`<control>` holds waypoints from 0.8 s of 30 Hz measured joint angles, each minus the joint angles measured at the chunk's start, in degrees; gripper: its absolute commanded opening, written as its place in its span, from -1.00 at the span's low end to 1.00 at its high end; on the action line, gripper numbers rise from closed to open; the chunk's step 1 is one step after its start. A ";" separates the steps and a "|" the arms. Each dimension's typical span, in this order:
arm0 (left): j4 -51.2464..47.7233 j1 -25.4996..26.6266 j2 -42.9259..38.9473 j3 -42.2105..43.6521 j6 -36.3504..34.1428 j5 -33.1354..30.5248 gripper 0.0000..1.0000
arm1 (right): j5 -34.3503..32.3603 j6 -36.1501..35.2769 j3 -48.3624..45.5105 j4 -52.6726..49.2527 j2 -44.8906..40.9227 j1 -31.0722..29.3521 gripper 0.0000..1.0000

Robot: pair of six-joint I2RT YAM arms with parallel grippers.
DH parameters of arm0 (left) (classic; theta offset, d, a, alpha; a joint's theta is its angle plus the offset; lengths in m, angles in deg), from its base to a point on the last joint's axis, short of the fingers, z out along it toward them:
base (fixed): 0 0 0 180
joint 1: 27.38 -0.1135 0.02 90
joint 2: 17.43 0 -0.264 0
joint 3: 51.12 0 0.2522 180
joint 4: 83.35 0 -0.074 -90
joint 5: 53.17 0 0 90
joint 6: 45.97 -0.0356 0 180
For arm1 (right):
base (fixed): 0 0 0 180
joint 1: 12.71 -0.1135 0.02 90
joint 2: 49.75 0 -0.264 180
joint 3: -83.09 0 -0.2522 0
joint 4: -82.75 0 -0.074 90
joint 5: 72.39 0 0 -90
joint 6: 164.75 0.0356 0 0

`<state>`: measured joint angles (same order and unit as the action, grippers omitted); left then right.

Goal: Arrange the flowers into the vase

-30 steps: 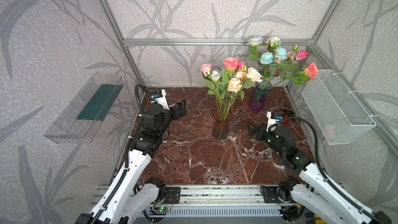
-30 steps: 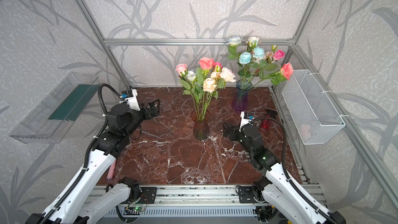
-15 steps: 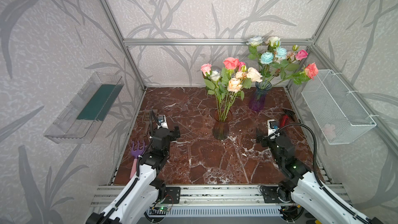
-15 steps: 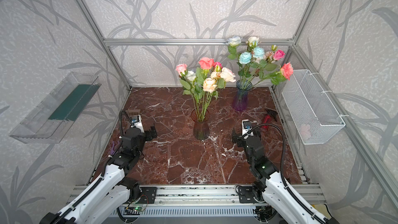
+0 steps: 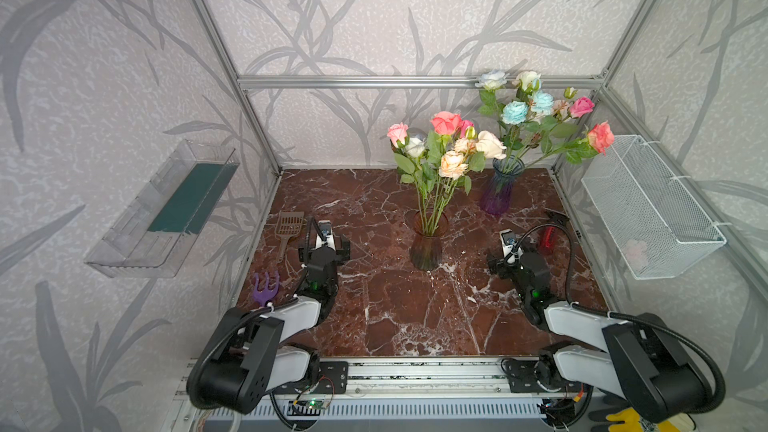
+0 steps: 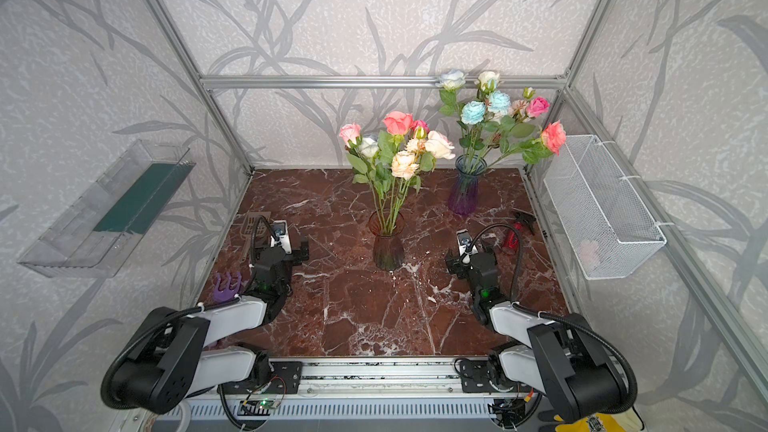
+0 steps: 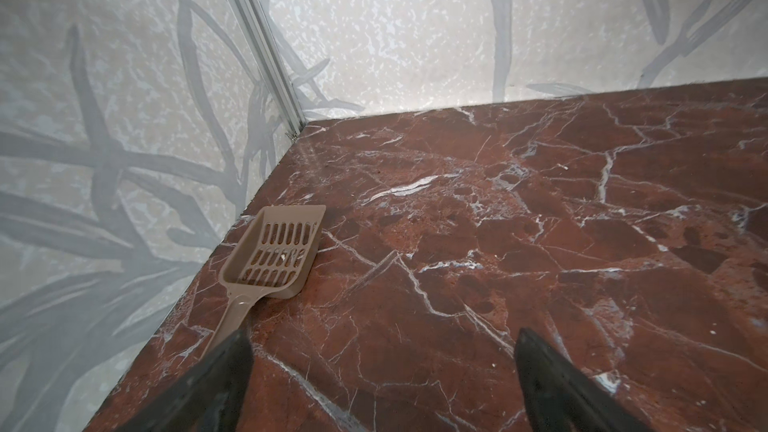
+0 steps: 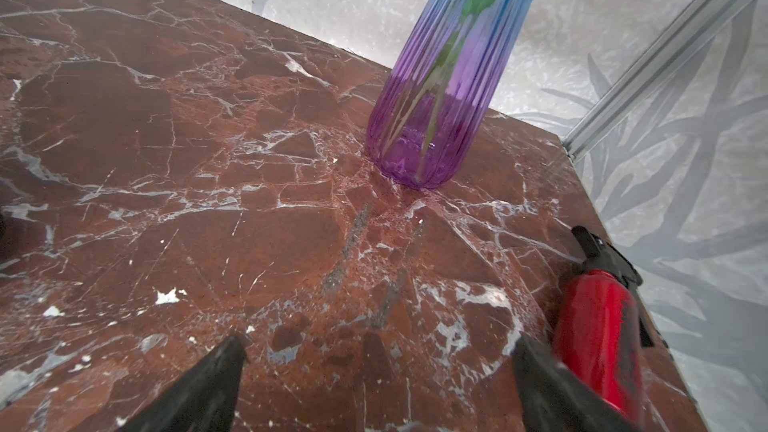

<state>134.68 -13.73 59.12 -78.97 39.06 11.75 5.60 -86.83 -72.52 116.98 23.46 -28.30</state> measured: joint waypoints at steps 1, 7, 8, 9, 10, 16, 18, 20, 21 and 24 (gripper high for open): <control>2.43 -0.17 2.51 0.00 -0.61 0.00 0.98 | 0.63 -0.31 -0.04 2.60 2.01 0.09 0.98; 17.73 -2.16 15.32 2.10 -1.73 -0.72 0.98 | 1.81 -0.50 -0.28 18.86 14.01 0.35 0.98; 19.12 -3.08 15.54 2.71 -1.38 -0.31 0.98 | 2.03 -0.66 -0.28 21.31 16.20 0.35 0.98; 20.61 -4.22 15.91 2.97 -0.92 0.31 0.98 | 2.21 -0.70 -0.28 22.86 18.01 0.44 0.98; 21.86 -5.09 16.46 2.95 -0.66 0.94 0.98 | 2.29 -0.63 -0.28 23.74 19.08 0.63 0.99; 22.23 -7.02 17.07 1.73 0.59 3.89 0.98 | -0.22 0.90 2.38 24.11 21.27 2.03 0.98; 20.94 -7.04 16.94 0.48 1.29 3.37 0.98 | -0.66 1.84 4.94 21.46 20.87 2.75 0.98; 18.16 -7.32 16.70 -1.44 2.23 2.32 0.98 | -0.68 3.13 7.34 18.34 20.15 4.00 0.98; 16.61 -7.69 16.52 -2.56 2.69 2.19 0.98 | -0.74 3.80 8.37 16.87 19.80 4.72 0.98; 12.66 -9.07 15.78 -5.05 4.20 2.16 0.98 | -0.83 5.42 9.62 14.27 19.08 6.21 0.98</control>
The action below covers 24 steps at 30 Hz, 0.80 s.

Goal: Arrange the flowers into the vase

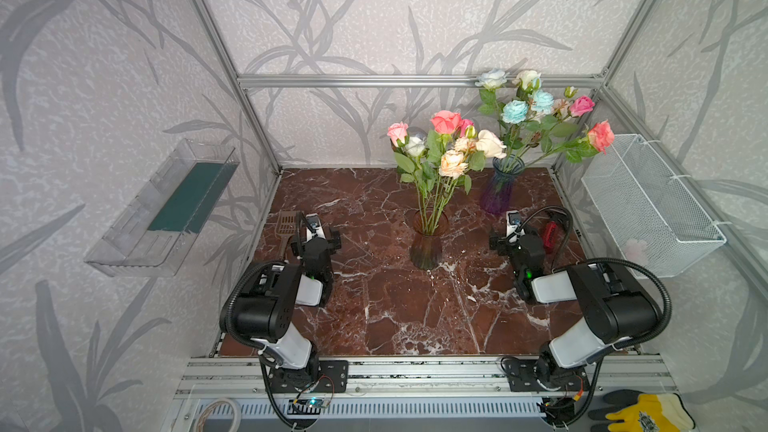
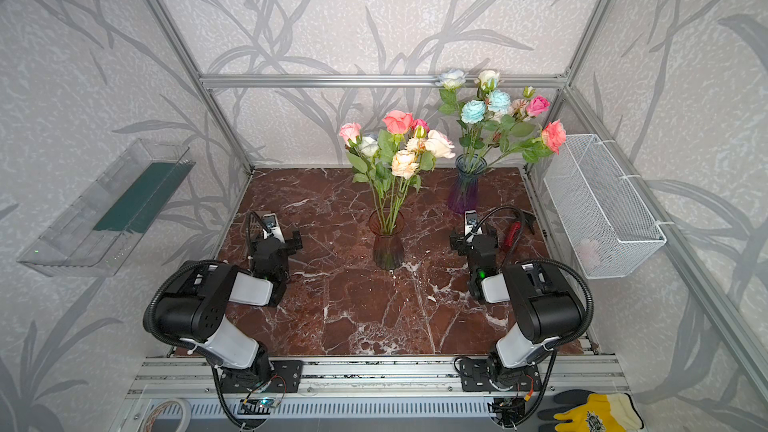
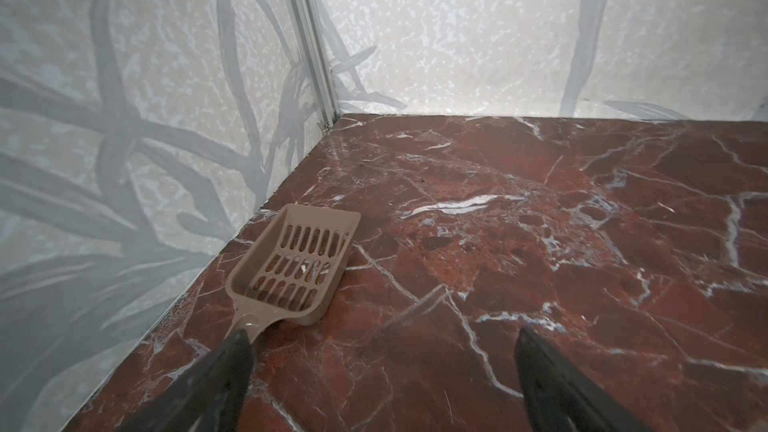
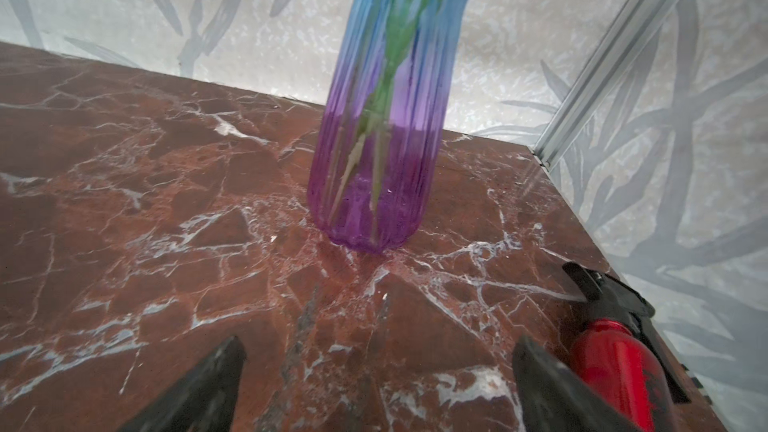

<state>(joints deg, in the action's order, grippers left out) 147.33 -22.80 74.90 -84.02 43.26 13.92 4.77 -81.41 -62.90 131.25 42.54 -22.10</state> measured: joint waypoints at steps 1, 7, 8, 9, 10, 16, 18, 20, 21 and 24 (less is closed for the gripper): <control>-0.74 -0.24 -0.22 -0.31 0.39 -0.02 0.99 | -0.02 0.33 0.02 -0.61 -0.07 0.26 0.98; -3.93 -0.70 -0.39 -0.39 1.25 -0.02 0.98 | 0.02 1.36 0.00 -3.61 -0.09 0.35 0.98; -4.07 -0.70 -0.39 -0.39 1.38 -0.02 0.98 | 0.04 1.38 0.00 -3.89 -0.09 0.35 0.98; -4.24 -0.70 -0.39 -0.39 1.44 -0.02 0.98 | 0.04 1.51 0.00 -4.02 -0.09 0.35 0.98; -4.33 -0.70 -0.39 -0.39 1.44 -0.02 0.98 | 0.04 1.55 0.00 -4.04 -0.09 0.35 0.98; -4.55 -0.70 -0.39 -0.39 1.49 -0.02 0.98 | 0.04 2.05 0.00 -4.07 -0.09 0.35 0.98; -4.57 -0.70 -0.39 -0.39 1.53 -0.02 0.98 | 0.04 2.14 0.00 -4.09 -0.09 0.35 0.98; -4.59 -0.70 -0.39 -0.39 1.64 -0.02 0.98 | 0.04 2.14 0.00 -4.09 -0.09 0.35 0.98; -4.61 -0.70 -0.39 -0.39 1.68 -0.02 0.98 | 0.04 2.14 0.00 -4.09 -0.09 0.35 0.98; -4.68 -0.70 -0.39 -0.39 1.81 -0.02 0.98 | 0.04 2.14 0.00 -4.09 -0.09 0.35 0.98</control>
